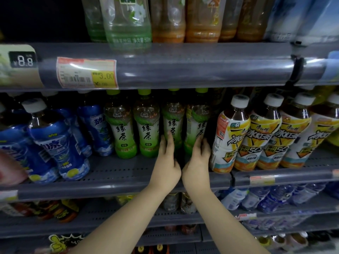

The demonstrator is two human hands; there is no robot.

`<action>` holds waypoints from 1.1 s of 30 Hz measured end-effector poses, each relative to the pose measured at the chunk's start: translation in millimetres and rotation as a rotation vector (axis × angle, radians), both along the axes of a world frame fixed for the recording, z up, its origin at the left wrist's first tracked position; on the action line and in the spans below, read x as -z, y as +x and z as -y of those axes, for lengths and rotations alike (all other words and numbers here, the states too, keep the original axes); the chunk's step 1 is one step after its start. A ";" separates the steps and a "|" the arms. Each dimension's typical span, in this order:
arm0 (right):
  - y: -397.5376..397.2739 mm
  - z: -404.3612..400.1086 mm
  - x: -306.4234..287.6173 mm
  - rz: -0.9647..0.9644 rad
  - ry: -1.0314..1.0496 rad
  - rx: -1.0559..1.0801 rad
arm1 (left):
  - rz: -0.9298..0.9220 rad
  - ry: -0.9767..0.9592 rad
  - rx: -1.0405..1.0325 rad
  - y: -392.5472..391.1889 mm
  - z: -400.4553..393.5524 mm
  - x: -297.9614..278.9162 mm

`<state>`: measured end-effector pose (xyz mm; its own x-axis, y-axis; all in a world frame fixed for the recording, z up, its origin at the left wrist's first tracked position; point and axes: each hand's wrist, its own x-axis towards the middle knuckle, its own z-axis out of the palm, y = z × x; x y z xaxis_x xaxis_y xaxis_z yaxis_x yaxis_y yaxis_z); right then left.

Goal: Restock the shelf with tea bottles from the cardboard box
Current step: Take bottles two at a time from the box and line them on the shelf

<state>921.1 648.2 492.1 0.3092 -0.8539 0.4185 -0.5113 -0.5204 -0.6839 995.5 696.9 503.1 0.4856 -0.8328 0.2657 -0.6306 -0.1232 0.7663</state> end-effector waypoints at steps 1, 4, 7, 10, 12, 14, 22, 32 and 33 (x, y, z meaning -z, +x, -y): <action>-0.2 0.7 -0.4 -0.005 0.008 -0.004 | -0.007 0.010 0.005 1.0 0.5 0.0; -0.5 3.4 -0.3 -0.003 0.029 -0.018 | -0.040 0.012 0.015 3.0 1.8 0.1; -1.3 7.3 0.4 -0.006 0.015 -0.024 | -0.102 0.000 0.026 6.9 3.7 0.1; -5.0 6.9 -1.7 0.013 0.003 -0.025 | -0.147 -0.027 0.025 7.4 0.8 -2.2; -9.6 0.6 -3.7 0.048 0.020 -0.053 | -0.142 -0.035 0.016 4.0 -3.9 -5.2; -16.4 -9.2 -5.5 0.113 0.047 -0.093 | -0.131 -0.049 0.000 -0.3 -11.7 -7.6; -42.1 -42.5 -30.4 0.166 0.133 -0.100 | -0.121 -0.042 -0.035 0.3 -79.4 -21.6; -38.3 -74.2 -39.9 0.200 0.257 -0.158 | -0.178 -0.031 -0.082 13.3 -125.4 -34.5; -32.2 -72.9 -41.5 0.210 0.258 -0.175 | -0.175 -0.038 -0.085 17.6 -126.2 -35.5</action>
